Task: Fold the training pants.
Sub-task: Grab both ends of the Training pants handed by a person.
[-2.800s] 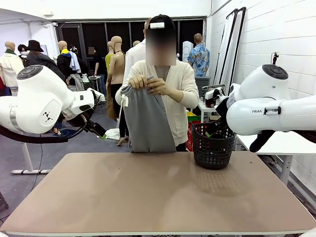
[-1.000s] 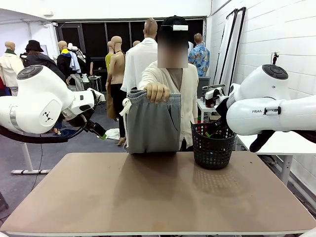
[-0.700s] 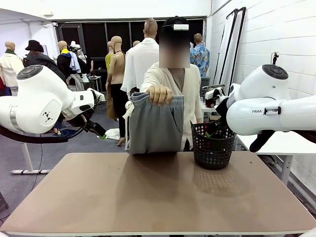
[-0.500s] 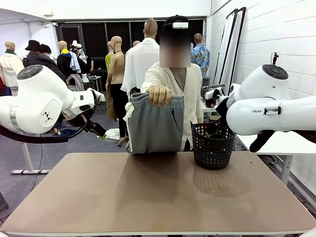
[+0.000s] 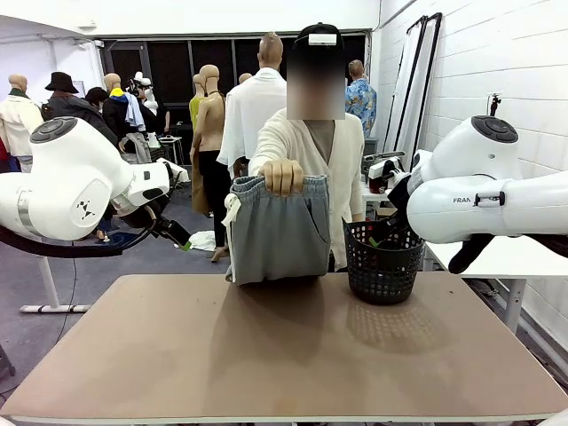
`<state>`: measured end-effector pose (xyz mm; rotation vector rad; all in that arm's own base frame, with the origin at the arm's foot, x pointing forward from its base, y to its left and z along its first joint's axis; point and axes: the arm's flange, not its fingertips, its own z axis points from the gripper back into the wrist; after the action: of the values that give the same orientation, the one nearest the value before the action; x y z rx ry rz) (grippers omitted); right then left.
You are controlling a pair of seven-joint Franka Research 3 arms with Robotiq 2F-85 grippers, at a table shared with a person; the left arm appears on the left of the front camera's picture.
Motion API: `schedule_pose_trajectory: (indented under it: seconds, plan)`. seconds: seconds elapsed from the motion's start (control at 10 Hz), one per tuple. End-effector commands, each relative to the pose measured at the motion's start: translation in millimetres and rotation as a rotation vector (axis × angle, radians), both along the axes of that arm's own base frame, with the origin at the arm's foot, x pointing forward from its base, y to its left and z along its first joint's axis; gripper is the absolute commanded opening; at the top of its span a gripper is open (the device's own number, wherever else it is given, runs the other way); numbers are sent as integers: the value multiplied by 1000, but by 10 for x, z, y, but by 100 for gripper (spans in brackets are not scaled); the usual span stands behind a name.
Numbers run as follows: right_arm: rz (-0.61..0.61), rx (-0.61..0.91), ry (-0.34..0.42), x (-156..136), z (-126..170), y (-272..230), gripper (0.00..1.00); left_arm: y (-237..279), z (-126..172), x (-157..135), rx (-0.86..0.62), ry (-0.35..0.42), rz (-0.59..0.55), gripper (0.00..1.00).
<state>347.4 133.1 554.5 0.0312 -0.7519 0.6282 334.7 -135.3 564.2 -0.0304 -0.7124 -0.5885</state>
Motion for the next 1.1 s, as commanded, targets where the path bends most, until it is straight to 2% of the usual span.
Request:
schedule_pose_trajectory:
  seconds: [0.0,0.2,0.5,0.7,1.0]
  plan:
    - [49,-14,1,19,-17,-2,100,15,3,9,14,-1,-13,100]
    - [155,-33,-20,41,-46,-4,100,21,-22,27,38,-46,-92,100]
    - [295,-62,-69,91,-109,-20,100,29,-108,40,62,-74,-304,100]
    - [421,-54,-93,114,-187,-20,100,14,-133,42,120,-60,-433,100]
    - [573,-75,-81,123,-261,21,100,4,-151,74,174,-7,-574,100]
